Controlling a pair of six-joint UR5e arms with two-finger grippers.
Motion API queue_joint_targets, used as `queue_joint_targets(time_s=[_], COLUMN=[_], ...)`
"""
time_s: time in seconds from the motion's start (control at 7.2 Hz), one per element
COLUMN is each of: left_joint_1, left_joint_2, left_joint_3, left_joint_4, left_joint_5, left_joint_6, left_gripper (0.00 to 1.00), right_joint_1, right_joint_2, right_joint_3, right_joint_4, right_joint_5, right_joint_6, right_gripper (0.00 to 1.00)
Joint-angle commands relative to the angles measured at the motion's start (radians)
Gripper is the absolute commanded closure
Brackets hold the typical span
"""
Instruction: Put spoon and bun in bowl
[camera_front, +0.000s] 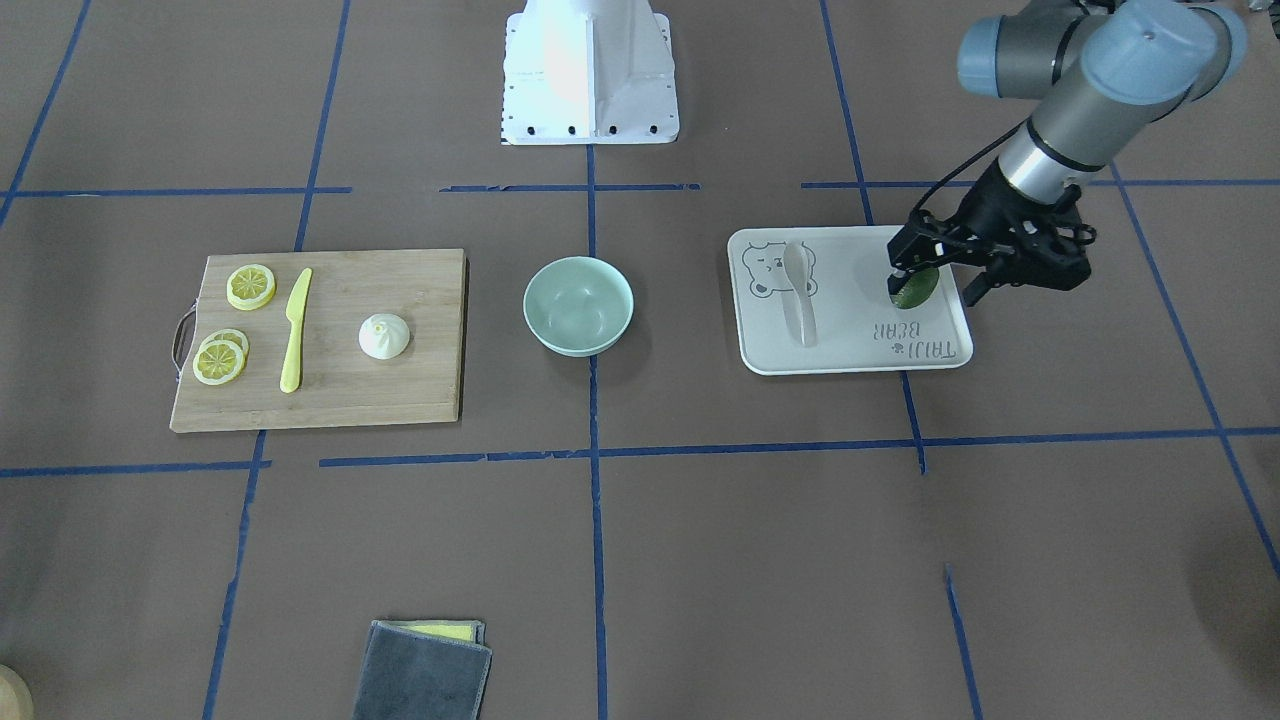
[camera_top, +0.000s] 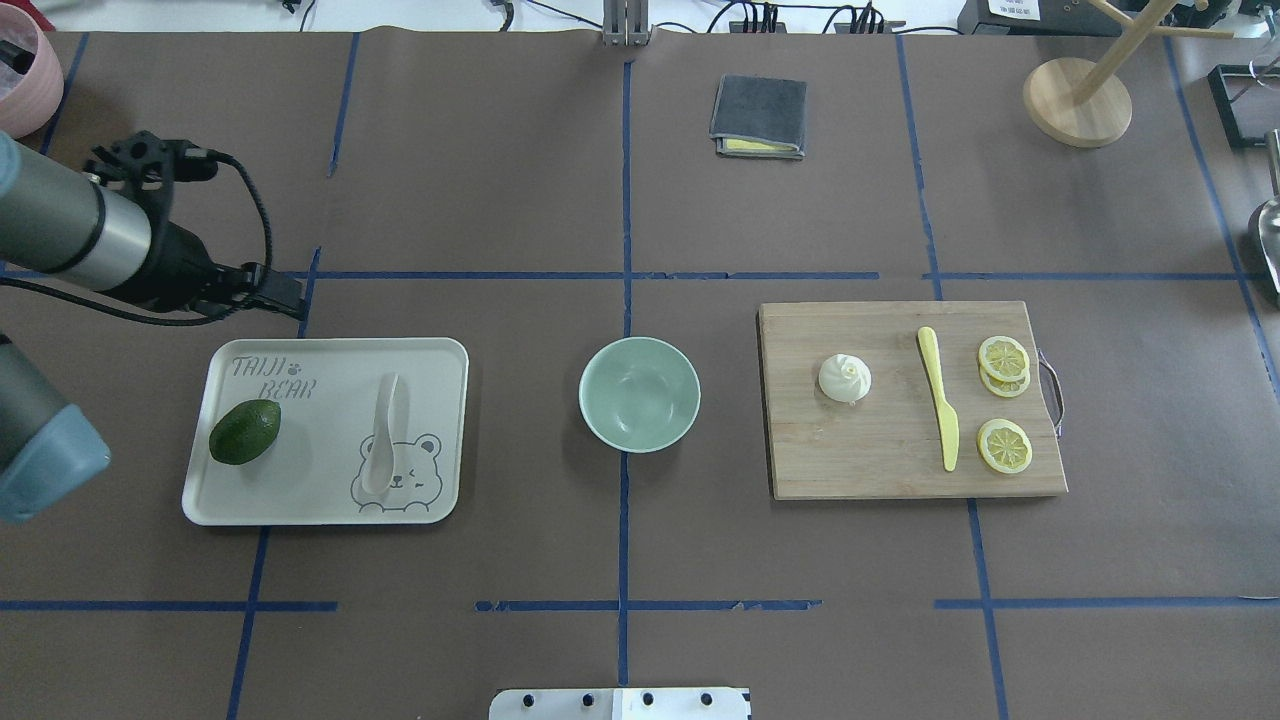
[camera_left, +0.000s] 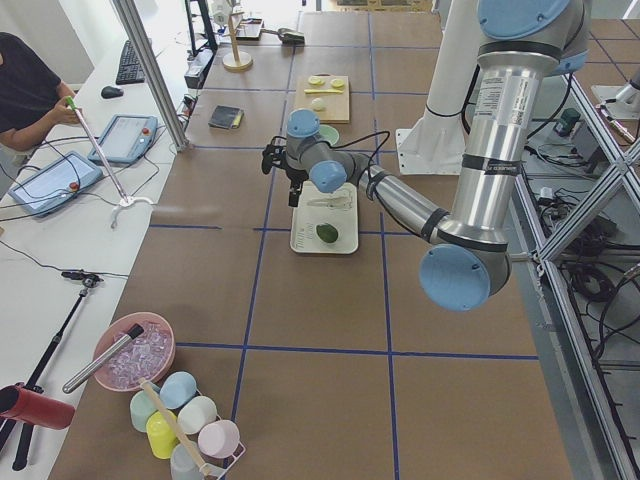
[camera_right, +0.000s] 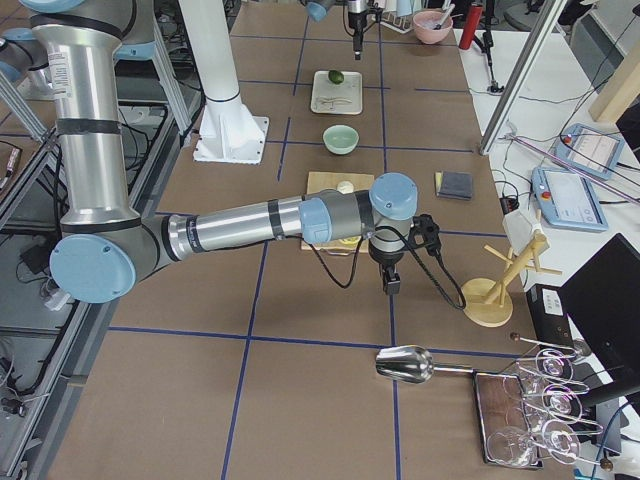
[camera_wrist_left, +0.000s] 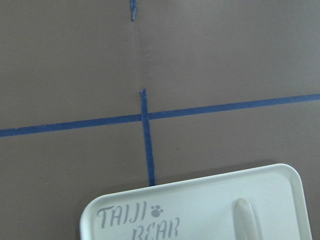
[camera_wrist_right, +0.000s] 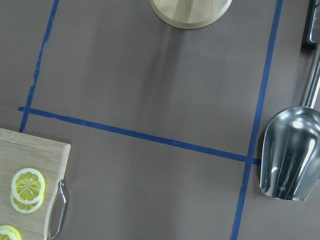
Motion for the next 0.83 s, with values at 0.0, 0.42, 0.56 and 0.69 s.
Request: queue_joint_targets(time_s=[0.0, 0.42, 0.56, 0.69], left_joint_1=[0.150, 0.217, 0.231, 0.235], left_joint_2=[-0.090, -0.096, -0.096, -0.096], left_joint_3=[0.069, 0.126, 0.137, 0.145], left_joint_4=[0.000, 0.000, 0.000, 0.000], left_joint_5=[0.144, 0.203, 0.219, 0.221], left_joint_6=[-0.174, -0.183, -0.184, -0.205], left_gripper=[0.07, 0.08, 0.10, 0.14], right_joint_1=[-0.073, -0.169, -0.191, -0.208], right_joint_2=[0.039, 0.052, 0.053, 0.053], right_joint_3=[0.043, 0.118, 0.126, 0.135], right_joint_4=[0.001, 0.024, 0.065, 0.084], right_joint_5=[0.004, 0.000, -0.002, -0.002], right_joint_6=[0.204, 0.498, 0.564, 0.606], right_gripper=[0.00, 0.00, 0.00, 0.00])
